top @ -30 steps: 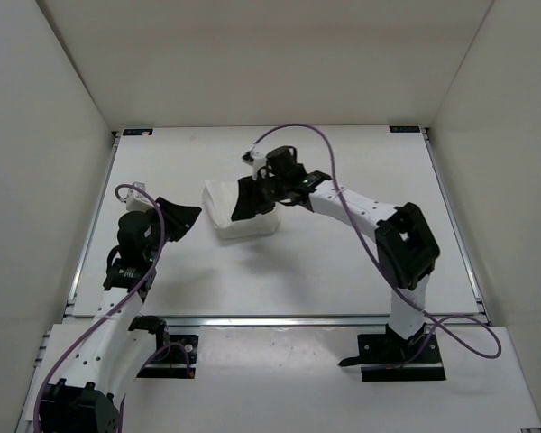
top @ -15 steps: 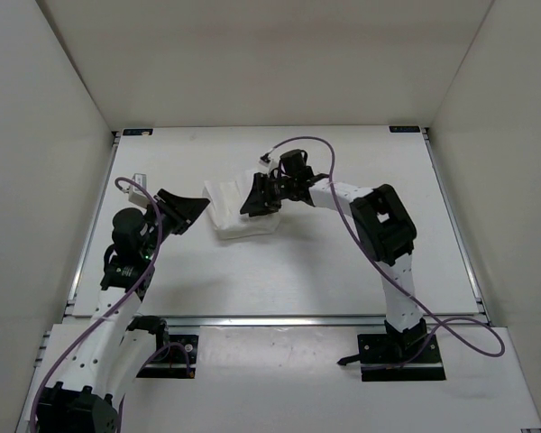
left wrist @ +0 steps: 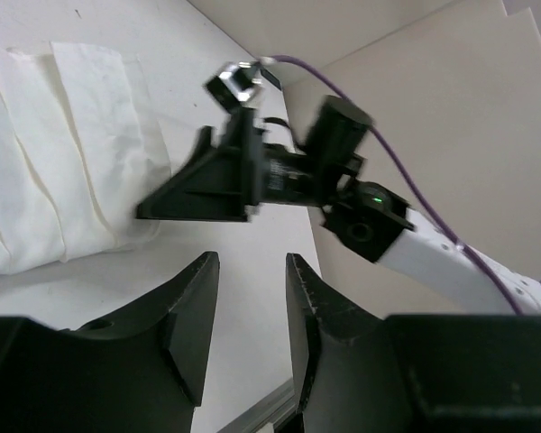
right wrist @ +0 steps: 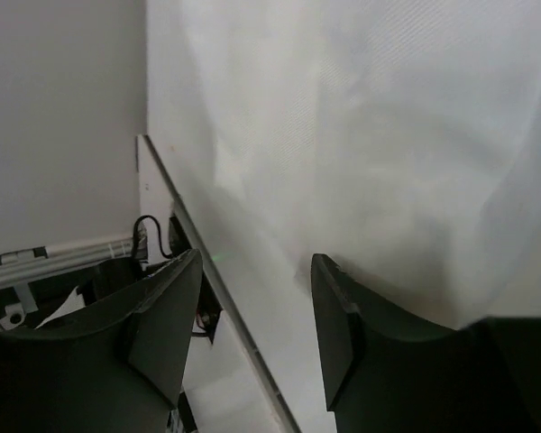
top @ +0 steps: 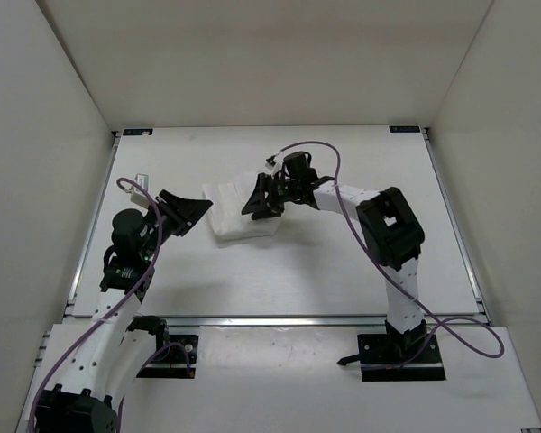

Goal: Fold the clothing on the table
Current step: Fold the skirt

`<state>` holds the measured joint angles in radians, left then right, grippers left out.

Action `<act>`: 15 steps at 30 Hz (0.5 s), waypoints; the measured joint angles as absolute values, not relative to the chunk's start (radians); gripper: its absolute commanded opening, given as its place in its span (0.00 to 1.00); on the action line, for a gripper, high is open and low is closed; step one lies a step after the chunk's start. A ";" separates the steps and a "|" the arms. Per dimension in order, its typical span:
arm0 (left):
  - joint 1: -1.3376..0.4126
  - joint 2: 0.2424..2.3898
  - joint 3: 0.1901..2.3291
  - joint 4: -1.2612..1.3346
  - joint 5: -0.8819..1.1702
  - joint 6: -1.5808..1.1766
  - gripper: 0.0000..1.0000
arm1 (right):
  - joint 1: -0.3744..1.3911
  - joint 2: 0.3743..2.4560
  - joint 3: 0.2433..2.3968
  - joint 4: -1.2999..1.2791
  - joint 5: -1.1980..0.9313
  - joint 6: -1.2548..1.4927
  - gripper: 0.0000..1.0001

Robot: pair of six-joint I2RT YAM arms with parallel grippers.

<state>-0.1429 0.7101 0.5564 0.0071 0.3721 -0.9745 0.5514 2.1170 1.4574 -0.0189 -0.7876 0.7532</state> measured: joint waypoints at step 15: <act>-0.167 0.850 0.573 -0.174 0.604 -0.725 0.99 | 0.299 1.277 0.906 -0.074 -0.675 0.483 0.54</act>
